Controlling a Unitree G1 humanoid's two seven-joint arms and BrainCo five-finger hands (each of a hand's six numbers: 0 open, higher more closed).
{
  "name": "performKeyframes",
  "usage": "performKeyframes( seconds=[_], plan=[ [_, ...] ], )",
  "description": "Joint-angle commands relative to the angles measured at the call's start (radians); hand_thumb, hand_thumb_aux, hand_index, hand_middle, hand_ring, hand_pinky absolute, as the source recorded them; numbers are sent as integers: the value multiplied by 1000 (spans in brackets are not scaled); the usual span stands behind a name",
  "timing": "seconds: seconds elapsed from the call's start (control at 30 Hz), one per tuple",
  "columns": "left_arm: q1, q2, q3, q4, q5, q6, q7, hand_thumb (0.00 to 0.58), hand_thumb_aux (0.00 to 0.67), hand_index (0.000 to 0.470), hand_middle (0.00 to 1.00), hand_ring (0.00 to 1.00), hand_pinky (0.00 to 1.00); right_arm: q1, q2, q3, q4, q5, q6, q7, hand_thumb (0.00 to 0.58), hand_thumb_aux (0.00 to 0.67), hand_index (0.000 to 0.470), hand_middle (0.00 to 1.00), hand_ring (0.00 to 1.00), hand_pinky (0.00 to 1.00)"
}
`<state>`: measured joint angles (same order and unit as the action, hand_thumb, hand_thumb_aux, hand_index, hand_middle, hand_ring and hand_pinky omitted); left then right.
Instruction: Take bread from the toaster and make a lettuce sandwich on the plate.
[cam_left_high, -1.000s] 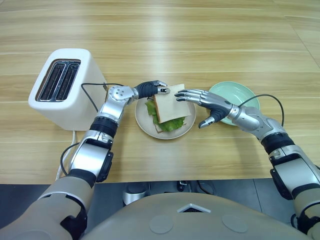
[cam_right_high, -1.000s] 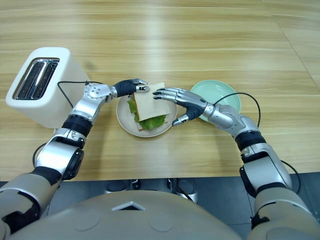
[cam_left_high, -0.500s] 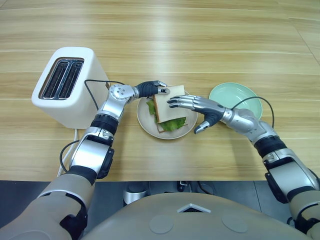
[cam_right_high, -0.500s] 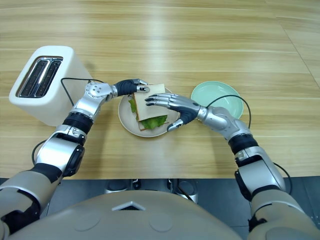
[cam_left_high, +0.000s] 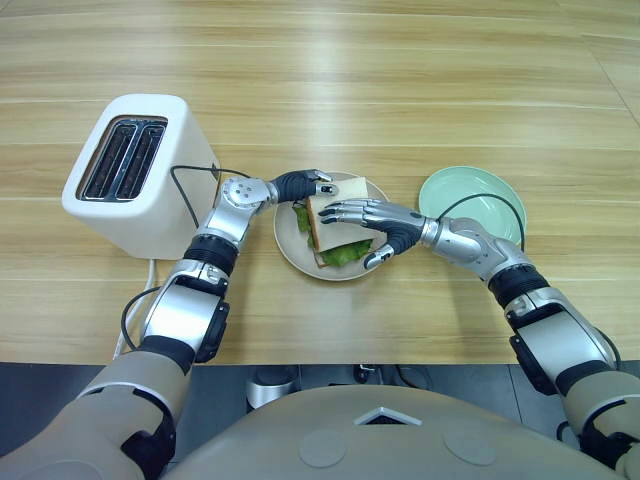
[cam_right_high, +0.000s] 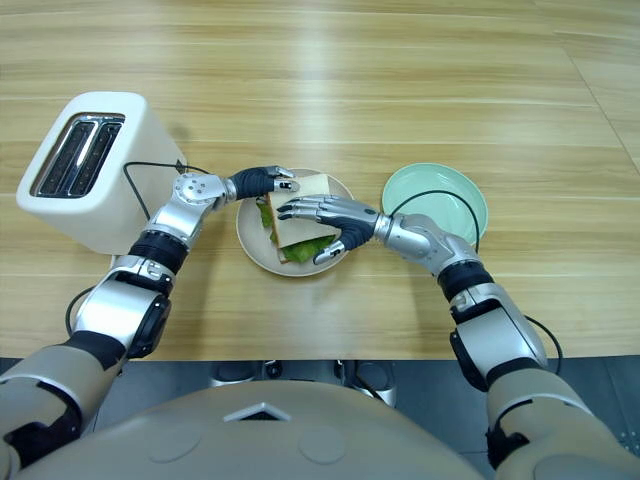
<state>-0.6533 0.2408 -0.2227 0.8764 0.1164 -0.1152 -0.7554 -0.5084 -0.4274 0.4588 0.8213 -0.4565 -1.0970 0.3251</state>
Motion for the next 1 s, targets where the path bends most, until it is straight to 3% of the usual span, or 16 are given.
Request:
performKeyframes(
  seconds=[0.03, 0.23, 0.27, 0.3, 0.33, 0.37, 0.5, 0.8, 0.87, 1.0],
  plan=[
    [1, -6, -12, -1, 10, -2, -7, 580, 670, 460, 1000, 1000, 1000, 46, -17, 52, 60, 52, 117, 206, 0, 0, 0, 0, 0, 0],
    [0, -4, -16, -7, 23, -14, 11, 580, 670, 460, 1000, 1000, 1000, 80, -24, 59, 16, 145, 187, 353, 0, 0, 0, 0, 0, 0],
    [-2, -3, -19, -8, 28, -18, 15, 566, 565, 388, 1000, 1000, 1000, 85, -25, 59, 6, 155, 197, 369, 0, 0, 0, 0, 0, 0],
    [-3, 0, -24, -8, 34, -24, 20, 480, 391, 269, 1000, 1000, 1000, 88, -27, 59, -2, 162, 206, 380, 0, 0, 0, 0, 0, 0],
    [-4, 5, -28, -8, 44, -32, 28, 71, 42, 29, 1000, 1000, 1000, 92, -27, 59, -9, 171, 215, 393, 0, 0, 0, 0, 0, 0],
    [-5, 9, -32, -8, 53, -41, 37, 0, 0, 0, 1000, 1000, 1000, 95, -28, 60, -15, 176, 222, 403, 0, 0, 0, 0, 0, 0],
    [-30, 30, -38, 1, 108, -105, 155, 0, 0, 0, 1000, 1000, 1000, 104, -32, 57, -45, 171, 234, 396, 0, 0, 0, 0, 0, 0],
    [-126, 130, -77, -95, 390, -238, 733, 0, 0, 0, 1000, 1000, 1000, 120, -41, 47, -78, 169, 246, 394, 0, 0, 0, 0, 0, 0],
    [-138, 178, -110, -165, 519, -207, 873, 0, 0, 0, 1000, 1000, 1000, 121, -42, 46, -81, 170, 247, 393, 0, 0, 0, 0, 0, 0],
    [-131, 282, -164, -385, 817, -30, 1072, 0, 0, 0, 1000, 1000, 1000, 123, -42, 42, -83, 170, 245, 387, 0, 0, 0, 0, 0, 0]
  ],
)
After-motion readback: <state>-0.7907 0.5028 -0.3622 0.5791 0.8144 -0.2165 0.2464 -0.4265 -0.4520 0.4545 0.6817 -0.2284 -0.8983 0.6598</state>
